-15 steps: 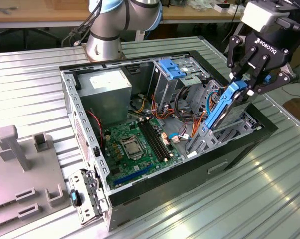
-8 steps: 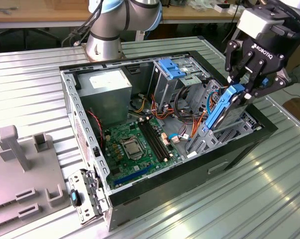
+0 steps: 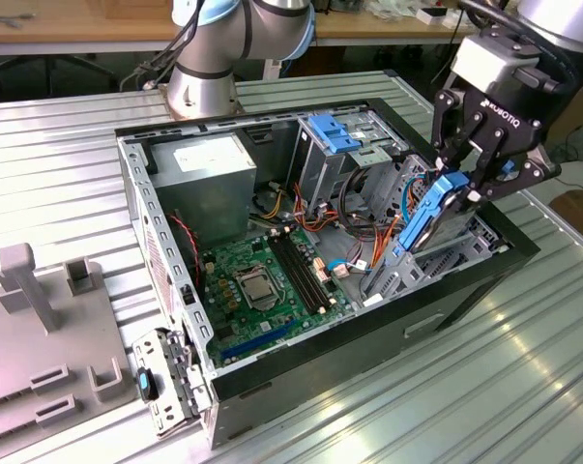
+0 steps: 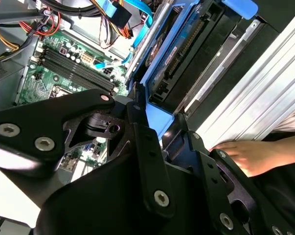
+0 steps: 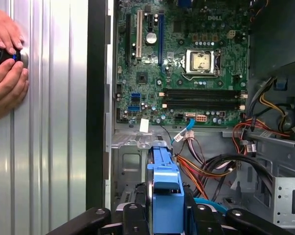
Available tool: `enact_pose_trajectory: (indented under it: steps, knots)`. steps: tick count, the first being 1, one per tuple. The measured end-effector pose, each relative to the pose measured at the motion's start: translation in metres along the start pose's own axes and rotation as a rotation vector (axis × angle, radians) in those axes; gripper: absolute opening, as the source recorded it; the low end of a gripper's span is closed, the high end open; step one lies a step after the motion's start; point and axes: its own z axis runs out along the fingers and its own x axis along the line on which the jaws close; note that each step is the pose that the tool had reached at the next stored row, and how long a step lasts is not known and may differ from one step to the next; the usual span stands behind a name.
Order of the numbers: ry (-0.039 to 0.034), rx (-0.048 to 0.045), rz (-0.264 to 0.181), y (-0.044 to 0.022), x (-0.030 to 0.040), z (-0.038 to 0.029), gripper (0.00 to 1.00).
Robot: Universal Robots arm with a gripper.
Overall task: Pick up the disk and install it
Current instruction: 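Insert the disk into the insertion slot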
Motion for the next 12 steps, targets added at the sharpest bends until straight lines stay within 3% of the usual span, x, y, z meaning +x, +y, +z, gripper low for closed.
enact_pose_trajectory:
  steps: [12]
  knots:
    - [-0.0001,0.0000,0.000,0.0004,-0.0005,0.0184,0.37]
